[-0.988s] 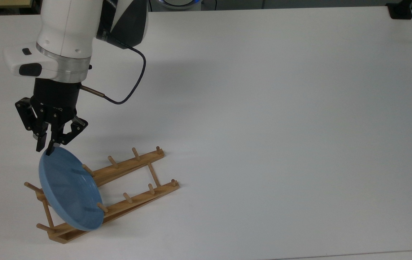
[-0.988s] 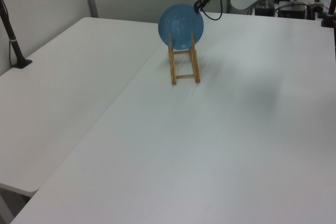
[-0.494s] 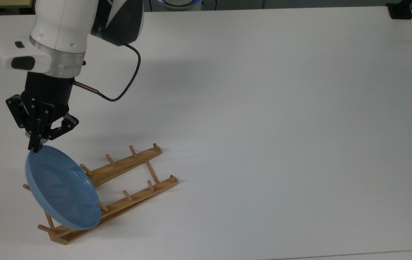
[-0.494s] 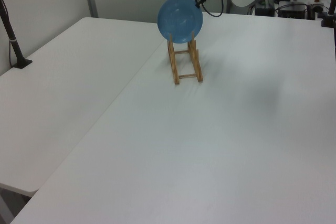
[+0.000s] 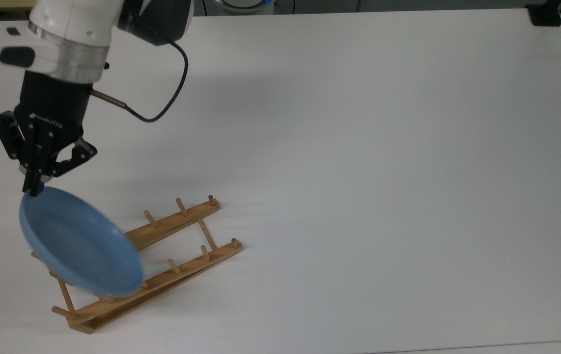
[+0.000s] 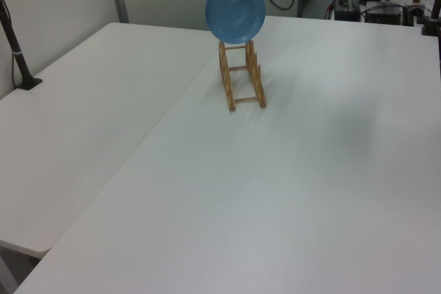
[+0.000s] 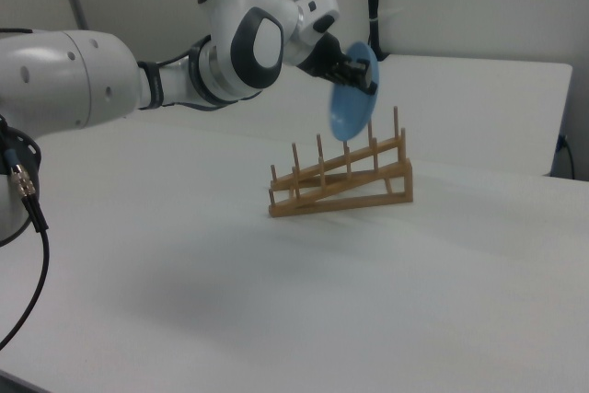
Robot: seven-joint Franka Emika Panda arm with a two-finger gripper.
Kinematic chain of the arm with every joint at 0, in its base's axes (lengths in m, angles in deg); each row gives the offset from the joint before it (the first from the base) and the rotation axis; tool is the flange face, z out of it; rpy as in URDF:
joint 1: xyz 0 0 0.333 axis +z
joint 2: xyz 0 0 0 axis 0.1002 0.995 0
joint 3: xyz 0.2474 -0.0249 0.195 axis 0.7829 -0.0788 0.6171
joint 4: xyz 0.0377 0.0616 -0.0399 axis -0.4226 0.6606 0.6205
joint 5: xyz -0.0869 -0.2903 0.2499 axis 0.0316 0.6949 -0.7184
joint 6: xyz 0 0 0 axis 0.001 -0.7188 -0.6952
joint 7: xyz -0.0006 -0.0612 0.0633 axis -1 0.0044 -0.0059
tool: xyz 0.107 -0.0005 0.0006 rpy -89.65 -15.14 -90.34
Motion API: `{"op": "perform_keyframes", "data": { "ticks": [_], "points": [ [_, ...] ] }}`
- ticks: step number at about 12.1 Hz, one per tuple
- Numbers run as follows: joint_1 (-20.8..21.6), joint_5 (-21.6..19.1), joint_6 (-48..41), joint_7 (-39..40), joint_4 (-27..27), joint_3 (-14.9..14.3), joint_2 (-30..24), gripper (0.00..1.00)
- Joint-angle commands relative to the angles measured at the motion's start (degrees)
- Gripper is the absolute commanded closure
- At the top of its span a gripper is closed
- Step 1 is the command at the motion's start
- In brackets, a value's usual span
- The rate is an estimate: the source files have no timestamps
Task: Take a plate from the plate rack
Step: 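Lift the blue plate up out of the rack and carry it away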
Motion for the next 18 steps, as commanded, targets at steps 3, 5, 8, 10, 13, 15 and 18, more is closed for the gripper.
{"op": "perform_keyframes", "data": {
  "ticks": [3, 5, 8, 10, 13, 15, 18],
  "points": [
    [-0.21, -11.0, -1.54, -0.33, 3.1, 0.65, -3.4, 1.0],
    [0.05, -14.63, -5.4, 0.63, 3.8, 1.09, -3.67, 1.0],
    [-0.56, -24.7, -19.78, 13.68, 5.04, 4.69, -5.07, 1.0],
    [-0.56, -33.93, -34.07, 29.12, 5.04, 4.61, -6.91, 1.0],
    [-0.47, -34.33, -46.26, 39.72, 5.13, 4.61, -7.53, 1.0],
    [-0.47, -32.67, -51.01, 48.32, 6.26, 4.52, -7.27, 1.0],
    [-0.39, -25.64, -52.44, 57.22, 10.83, 4.52, -7.01, 1.0]
  ]
}}
